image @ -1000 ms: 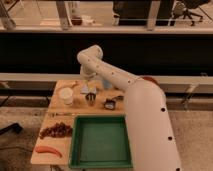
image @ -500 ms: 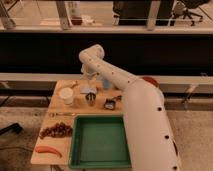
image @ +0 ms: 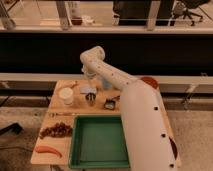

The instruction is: Place towel in red bowl

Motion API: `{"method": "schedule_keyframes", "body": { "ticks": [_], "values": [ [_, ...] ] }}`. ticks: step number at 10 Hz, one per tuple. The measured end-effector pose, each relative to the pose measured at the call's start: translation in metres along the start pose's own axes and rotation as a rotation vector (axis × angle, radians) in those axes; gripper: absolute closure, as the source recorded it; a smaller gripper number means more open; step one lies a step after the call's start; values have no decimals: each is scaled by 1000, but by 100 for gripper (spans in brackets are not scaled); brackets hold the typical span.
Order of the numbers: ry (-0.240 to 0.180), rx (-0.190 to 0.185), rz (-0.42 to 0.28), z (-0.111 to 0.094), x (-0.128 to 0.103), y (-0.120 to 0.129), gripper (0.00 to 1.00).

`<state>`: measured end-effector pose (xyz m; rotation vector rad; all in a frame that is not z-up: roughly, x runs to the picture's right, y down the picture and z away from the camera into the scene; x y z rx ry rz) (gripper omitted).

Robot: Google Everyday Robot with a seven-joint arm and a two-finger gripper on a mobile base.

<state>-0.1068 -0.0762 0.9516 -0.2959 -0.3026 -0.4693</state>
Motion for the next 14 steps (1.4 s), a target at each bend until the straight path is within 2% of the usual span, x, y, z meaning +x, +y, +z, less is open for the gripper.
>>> {"method": "schedule_keyframes", "body": {
  "ticks": [5,8,14],
  "values": [
    [-17,4,45,21,2,2,20],
    [-28,-26,65,40,0,9,20],
    [-53,-86,85,58,-4,26,20]
  ]
}}
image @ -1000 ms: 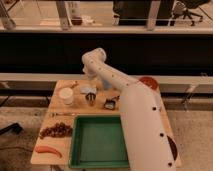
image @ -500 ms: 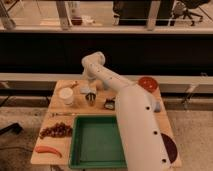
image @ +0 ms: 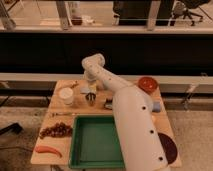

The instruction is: Place towel in red bowl

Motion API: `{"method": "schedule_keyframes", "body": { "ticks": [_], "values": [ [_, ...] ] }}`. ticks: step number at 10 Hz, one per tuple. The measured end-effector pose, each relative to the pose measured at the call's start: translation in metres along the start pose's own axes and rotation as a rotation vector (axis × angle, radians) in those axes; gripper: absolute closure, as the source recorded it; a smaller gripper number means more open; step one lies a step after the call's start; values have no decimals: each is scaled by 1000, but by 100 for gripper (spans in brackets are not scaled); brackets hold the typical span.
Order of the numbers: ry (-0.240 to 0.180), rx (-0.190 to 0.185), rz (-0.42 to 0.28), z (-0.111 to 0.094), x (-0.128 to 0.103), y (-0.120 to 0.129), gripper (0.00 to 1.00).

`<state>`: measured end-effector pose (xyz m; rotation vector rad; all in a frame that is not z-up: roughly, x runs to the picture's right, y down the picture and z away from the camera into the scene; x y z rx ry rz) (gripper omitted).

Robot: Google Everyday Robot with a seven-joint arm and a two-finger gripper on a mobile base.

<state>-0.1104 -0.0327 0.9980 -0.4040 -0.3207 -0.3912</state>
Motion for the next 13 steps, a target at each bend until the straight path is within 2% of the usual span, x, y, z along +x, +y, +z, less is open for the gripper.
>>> {"method": "schedule_keyframes", "body": {
  "ticks": [8,13],
  "values": [
    [-38,-41,26,16,0,4,20],
    [-29,-78,59,21,19,9,20]
  ]
}}
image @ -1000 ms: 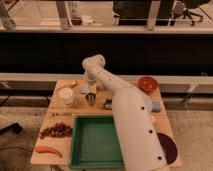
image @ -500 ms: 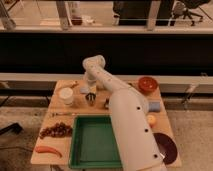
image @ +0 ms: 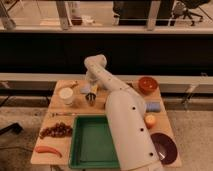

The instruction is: Place towel in red bowl

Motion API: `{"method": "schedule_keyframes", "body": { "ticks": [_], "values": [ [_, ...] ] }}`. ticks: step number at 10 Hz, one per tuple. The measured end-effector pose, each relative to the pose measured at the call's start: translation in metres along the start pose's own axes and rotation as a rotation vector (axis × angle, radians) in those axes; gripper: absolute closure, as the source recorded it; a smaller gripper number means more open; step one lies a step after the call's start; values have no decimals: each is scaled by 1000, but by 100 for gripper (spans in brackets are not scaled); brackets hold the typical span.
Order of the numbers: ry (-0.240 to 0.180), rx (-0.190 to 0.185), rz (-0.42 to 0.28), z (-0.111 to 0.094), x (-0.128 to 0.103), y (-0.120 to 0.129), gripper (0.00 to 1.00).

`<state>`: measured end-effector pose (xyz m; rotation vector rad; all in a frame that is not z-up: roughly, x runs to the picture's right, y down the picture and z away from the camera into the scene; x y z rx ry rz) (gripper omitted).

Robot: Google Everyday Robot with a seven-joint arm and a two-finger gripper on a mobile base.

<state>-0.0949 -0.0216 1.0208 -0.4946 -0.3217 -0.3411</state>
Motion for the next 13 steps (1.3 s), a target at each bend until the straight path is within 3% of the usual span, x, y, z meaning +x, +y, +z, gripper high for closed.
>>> {"method": "schedule_keyframes", "body": {
  "ticks": [4,9,13],
  "values": [
    [2,6,29,-2,14,9,20],
    [-29,43,-6,-3,-5,3,26],
    [-53,25,-22,8,-11,5,26]
  ]
}}
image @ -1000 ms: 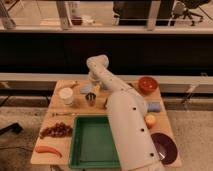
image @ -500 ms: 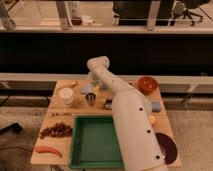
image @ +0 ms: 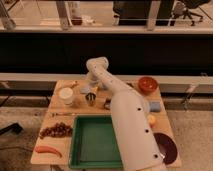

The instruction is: Place towel in red bowl

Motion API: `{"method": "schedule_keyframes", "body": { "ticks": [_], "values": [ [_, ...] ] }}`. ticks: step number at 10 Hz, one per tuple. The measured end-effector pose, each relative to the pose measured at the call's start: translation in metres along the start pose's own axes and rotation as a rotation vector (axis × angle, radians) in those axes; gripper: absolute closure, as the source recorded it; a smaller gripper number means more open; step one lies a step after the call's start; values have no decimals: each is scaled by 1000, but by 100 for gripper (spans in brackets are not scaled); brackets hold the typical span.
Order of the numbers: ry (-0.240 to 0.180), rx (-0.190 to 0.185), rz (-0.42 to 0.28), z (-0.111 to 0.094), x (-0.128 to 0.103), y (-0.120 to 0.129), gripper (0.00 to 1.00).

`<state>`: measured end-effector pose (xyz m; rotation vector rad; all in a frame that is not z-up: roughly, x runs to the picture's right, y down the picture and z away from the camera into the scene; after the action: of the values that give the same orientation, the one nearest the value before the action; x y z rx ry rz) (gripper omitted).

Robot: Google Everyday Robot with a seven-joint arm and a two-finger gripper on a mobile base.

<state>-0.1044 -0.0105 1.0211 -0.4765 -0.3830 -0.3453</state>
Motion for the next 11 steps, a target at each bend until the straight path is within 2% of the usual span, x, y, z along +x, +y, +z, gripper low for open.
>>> {"method": "schedule_keyframes", "body": {
  "ticks": [2,3,5,7,10,11],
  "values": [
    [-6,-1,0,3,1,1,27],
    [-6,-8,2,3,3,3,39],
    [-2,-13,-1,0,4,4,55],
    [6,-12,-4,0,6,5,76],
    [-6,-7,-8,-2,2,1,80],
    [-6,-15,-9,-1,2,3,87]
  ]
}}
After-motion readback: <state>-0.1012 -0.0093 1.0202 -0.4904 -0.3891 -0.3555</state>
